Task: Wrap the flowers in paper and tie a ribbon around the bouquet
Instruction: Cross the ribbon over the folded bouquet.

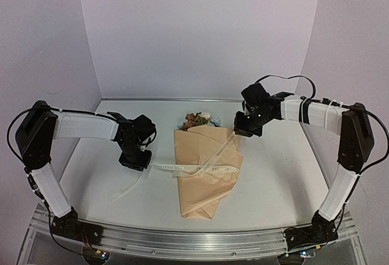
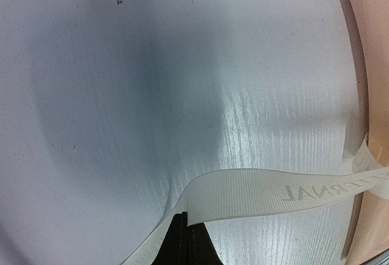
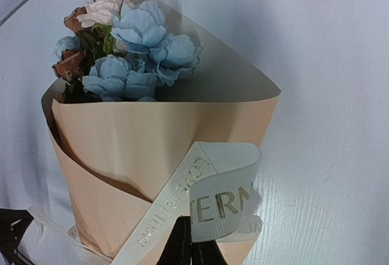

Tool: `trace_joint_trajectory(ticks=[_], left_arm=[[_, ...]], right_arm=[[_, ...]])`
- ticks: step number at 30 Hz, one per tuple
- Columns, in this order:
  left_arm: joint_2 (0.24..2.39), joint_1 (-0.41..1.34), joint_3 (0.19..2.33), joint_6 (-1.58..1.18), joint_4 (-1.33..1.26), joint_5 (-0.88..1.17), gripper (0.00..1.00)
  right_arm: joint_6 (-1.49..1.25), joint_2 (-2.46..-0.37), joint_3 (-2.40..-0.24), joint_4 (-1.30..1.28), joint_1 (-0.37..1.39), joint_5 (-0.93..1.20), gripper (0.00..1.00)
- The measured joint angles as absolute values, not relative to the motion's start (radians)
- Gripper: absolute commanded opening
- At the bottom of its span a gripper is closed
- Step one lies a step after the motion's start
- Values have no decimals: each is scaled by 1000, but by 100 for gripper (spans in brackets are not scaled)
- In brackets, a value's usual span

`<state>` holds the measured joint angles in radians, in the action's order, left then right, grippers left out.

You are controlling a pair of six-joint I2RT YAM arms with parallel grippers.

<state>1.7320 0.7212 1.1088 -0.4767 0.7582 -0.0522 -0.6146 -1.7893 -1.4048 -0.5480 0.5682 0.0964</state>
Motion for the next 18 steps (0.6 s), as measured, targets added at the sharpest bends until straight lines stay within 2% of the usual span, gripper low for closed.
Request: trace_joint_trajectory(ticks=[12,18], left_arm=[[1735,721,1109,-476,756,-51,0],[1735,721,1108,-473,748,-49,0]], right_arm=[[-838,-1782,-1425,-523,593,121,0],[-916,-1706,-1425,-524,603,153,0]])
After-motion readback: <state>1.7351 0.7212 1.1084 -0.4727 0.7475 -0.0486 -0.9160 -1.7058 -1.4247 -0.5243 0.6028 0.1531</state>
